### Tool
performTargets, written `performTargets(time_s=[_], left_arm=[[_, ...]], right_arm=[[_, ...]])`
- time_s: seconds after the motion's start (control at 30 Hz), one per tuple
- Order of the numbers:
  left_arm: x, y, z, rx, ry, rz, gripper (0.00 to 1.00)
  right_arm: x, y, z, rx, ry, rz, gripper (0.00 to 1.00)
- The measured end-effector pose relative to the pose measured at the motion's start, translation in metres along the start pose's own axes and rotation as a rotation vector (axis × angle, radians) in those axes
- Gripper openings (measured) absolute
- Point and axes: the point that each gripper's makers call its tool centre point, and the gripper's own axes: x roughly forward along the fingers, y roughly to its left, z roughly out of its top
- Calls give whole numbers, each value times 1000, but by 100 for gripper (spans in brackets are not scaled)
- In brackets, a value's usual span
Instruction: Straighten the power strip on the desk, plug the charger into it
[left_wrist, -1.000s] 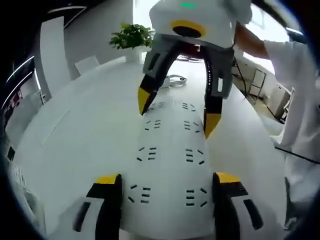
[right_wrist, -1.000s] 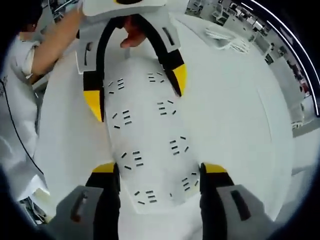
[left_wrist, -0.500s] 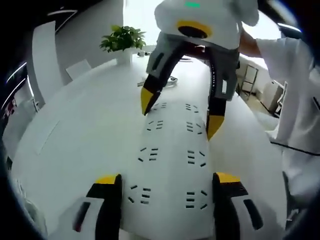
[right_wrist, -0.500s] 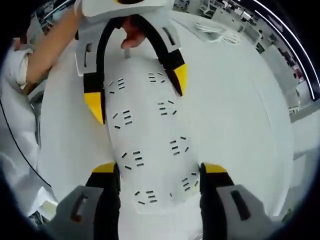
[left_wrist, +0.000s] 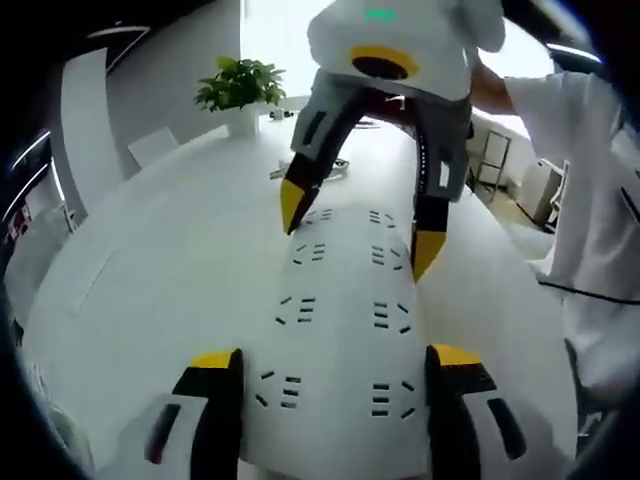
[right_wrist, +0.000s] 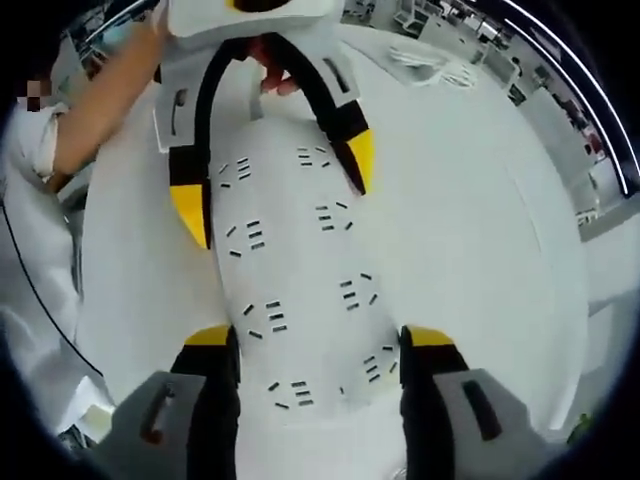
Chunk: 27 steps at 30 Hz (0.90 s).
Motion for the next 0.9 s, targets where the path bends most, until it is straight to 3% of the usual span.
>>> performTargets(time_s=[0.23,0.37,0.47,0.53,0.57,0.6,0.7,0.8,0.9], left_arm=[[-1,0,2,-1,-52,1,76],[-1,0,3,-2,-60,4,76],[-2,-1,3,-1,-76,7,76],[-2,-1,3,0,-84,10,76],[-2,0,4,0,-89,12,76],[-1,0,4,1,-93,15,76],[-1,0,4,4,-99,17,76],[-2,0,4,5,-113,16,76],[-1,0,4,8,-118,20,77]], right_arm=[[1,-1,3,9,-126,15,65],[-1,-5,10,104,-218,32,66],[-20,-11,14,230,-323,55,69],[-40,-26,15,288,-427,7,70],[-43,-29,15,295,-445,-4,70],[-62,-46,9,355,-545,-75,69],[-87,-69,-13,462,-688,-207,70],[-95,-79,-50,523,-744,-325,70],[-99,-85,-73,581,-796,-399,70]])
